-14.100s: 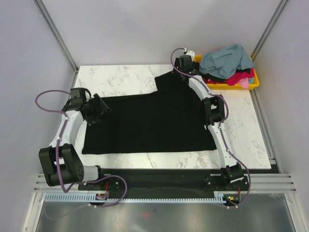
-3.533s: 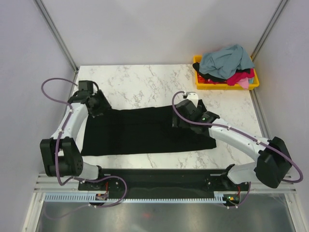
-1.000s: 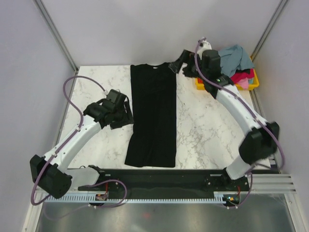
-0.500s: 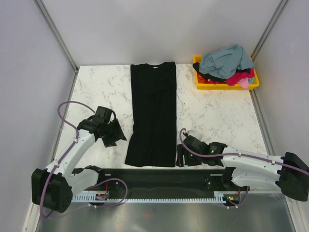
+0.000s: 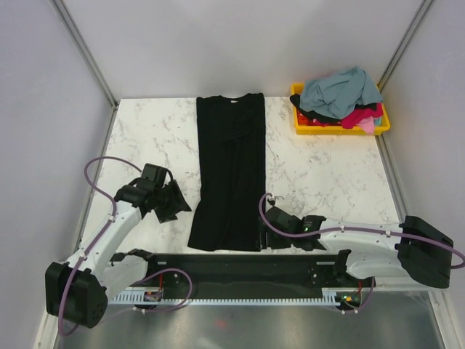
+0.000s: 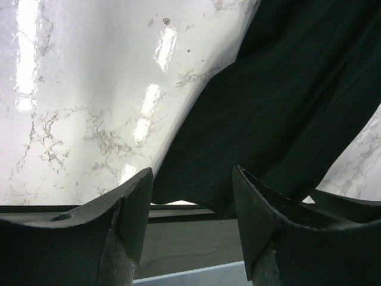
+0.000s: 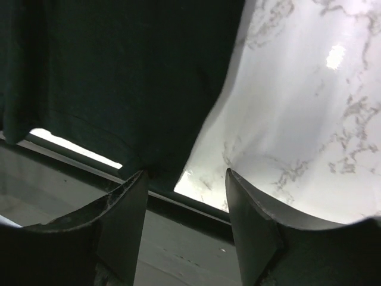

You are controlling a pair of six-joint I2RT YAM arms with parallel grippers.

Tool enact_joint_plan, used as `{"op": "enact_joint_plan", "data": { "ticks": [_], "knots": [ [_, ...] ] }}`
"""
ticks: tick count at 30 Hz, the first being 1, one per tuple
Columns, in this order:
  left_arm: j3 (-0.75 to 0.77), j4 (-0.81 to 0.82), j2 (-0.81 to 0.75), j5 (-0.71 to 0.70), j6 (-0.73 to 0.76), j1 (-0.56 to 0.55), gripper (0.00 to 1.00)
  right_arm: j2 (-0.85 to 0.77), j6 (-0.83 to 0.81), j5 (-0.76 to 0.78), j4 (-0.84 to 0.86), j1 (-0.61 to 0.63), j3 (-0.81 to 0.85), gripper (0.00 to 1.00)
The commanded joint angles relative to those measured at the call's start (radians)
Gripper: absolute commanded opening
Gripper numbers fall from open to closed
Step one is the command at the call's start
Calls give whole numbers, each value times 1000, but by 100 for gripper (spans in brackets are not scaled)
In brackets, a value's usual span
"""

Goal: Fold and stack the t-shirts

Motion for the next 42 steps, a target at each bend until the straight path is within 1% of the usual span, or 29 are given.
{"op": "enact_joint_plan", "data": {
  "ticks": [1,2,3,5,8,9,11,12,14,16,18,19,21,22,24,26,27,30,33,37,42],
  "knots": [
    [-6,20,-39,-4,-43,-1,64,22,12,16,78,13,-4,62],
    [-8,18,-41,-7,-44,-1,63,16,15,24,79,16,-7,61],
    [-6,20,-47,-10,-46,-3,63,5,19,30,79,17,-12,56],
    [-8,18,-53,-16,-49,-6,63,-28,26,34,79,17,-29,54],
    [-11,20,-55,-27,-52,-9,63,-50,32,48,92,16,-50,39],
    [-10,18,-55,-32,-52,-9,62,-42,29,48,99,17,-53,23],
    [-13,20,-53,-33,-58,-10,62,-10,20,36,121,16,-49,10],
    [-14,21,-55,-33,-58,-12,62,1,20,33,136,16,-49,0],
    [-20,23,-62,-36,-66,-18,62,22,19,43,147,16,-56,0],
    [-23,21,-64,-43,-75,-33,62,-5,23,74,129,17,-72,0],
    [-29,20,-62,-41,-83,-46,62,-53,37,146,60,16,-75,0],
    [-34,17,-62,-40,-99,-64,62,-111,46,172,-30,16,-78,0],
    [-55,6,-64,-33,-122,-87,62,-174,61,212,-104,16,-86,0],
    [-65,6,-68,-32,-156,-119,62,-232,72,214,-149,14,-102,0],
    [-101,3,-97,-21,-193,-156,61,-278,89,202,-195,14,-116,0],
    [-141,1,-127,-23,-250,-216,59,-321,109,189,-215,16,-133,0],
    [-155,-12,-157,-41,-267,-234,58,-337,112,173,-226,16,-147,0],
    [-184,-37,-173,-95,-357,-341,58,-363,121,156,-228,16,-179,0],
    [-215,-30,-141,-93,-391,-369,58,-367,117,160,-217,16,-181,0],
    [-243,10,-90,-95,-455,-448,57,-340,101,160,-217,16,-164,0],
    [-258,10,-104,-105,-538,-523,55,-324,95,160,-201,16,-159,0]
  ]
}}
